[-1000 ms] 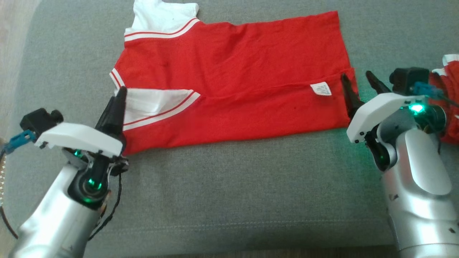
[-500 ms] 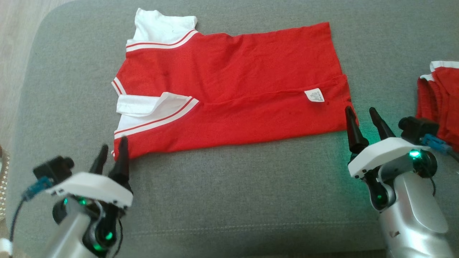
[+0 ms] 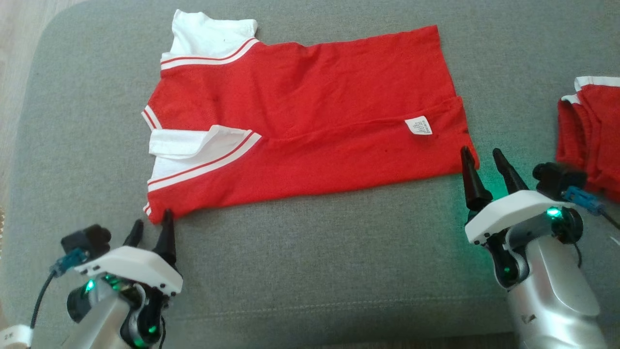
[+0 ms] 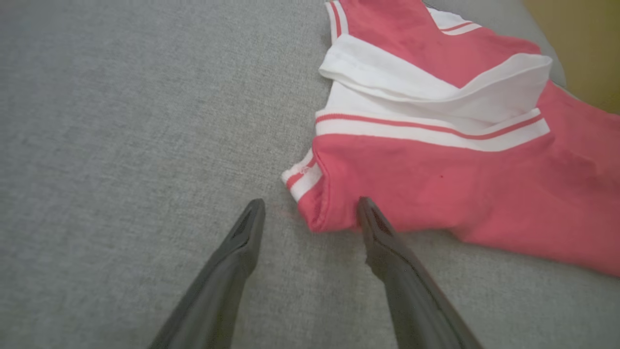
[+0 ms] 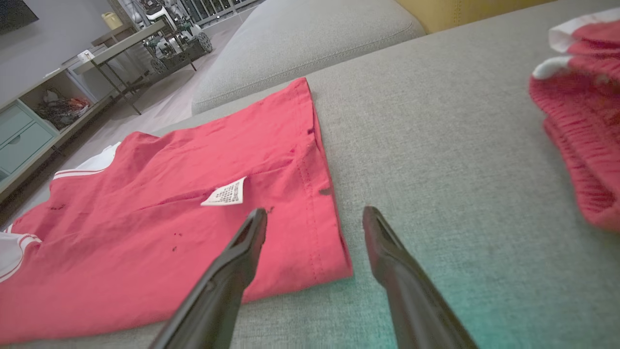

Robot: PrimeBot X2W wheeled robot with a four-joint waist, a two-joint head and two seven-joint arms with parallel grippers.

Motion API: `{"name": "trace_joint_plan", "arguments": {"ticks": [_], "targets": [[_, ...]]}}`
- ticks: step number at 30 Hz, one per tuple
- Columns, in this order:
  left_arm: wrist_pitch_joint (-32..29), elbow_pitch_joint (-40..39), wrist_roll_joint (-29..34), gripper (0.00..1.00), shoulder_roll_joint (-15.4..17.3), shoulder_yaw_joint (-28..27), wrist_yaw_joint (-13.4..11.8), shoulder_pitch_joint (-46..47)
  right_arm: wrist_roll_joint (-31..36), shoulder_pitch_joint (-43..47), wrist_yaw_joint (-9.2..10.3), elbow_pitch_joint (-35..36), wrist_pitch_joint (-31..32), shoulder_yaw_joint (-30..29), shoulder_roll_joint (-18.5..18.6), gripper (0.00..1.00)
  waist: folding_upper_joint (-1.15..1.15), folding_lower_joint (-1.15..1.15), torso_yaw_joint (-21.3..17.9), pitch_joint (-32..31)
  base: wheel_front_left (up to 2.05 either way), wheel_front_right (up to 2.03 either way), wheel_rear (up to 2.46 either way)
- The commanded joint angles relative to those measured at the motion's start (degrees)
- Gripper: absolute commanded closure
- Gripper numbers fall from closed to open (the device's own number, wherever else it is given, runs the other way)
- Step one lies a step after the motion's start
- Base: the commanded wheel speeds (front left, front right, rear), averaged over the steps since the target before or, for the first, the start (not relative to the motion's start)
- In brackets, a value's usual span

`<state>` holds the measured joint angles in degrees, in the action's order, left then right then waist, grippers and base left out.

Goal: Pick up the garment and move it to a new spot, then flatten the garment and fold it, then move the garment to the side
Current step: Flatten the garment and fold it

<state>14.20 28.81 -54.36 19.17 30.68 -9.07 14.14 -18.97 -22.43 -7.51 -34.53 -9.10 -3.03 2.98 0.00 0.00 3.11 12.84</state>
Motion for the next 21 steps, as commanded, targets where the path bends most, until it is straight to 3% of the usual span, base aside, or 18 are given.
{"name": "trace_joint_plan", "arguments": {"ticks": [1,9,10,11,12,21], "targets": [[0.3,0.0,0.3,0.00,1.3,-2.1,0.1,3.0,-0.4,-1.5,0.02,1.1,-0.8,1.6,-0.1,0.00,0.00,0.00,0.0,0.1,0.00,0.00,0.00],[0.6,4.0,1.5,0.00,-0.7,-1.6,2.4,5.1,0.2,-2.2,0.02,-1.2,-1.2,1.4,-0.1,0.00,0.00,0.00,0.5,0.3,0.00,0.00,0.00],[0.6,4.4,1.6,0.40,-0.9,-1.6,2.7,5.2,0.3,-2.3,0.02,-1.5,-1.0,1.3,-0.1,0.00,0.00,0.00,0.6,0.2,0.00,0.00,0.00],[0.7,4.7,1.8,0.59,-1.1,-1.8,2.9,5.3,0.3,-2.5,0.02,-1.9,-0.9,1.3,-0.1,0.00,0.00,0.00,0.6,0.2,0.00,0.00,0.00],[0.7,5.0,2.1,1.00,-1.2,-1.9,3.1,5.4,0.2,-2.8,0.02,-2.2,-0.7,1.3,-0.1,0.00,0.00,0.00,0.7,0.1,0.00,0.00,0.00],[0.8,4.6,5.9,1.00,-2.0,-5.6,4.3,4.9,0.7,-6.2,0.02,-9.9,-0.5,-1.4,-0.1,0.00,0.00,0.00,1.7,-1.1,0.00,0.00,0.00]]}}
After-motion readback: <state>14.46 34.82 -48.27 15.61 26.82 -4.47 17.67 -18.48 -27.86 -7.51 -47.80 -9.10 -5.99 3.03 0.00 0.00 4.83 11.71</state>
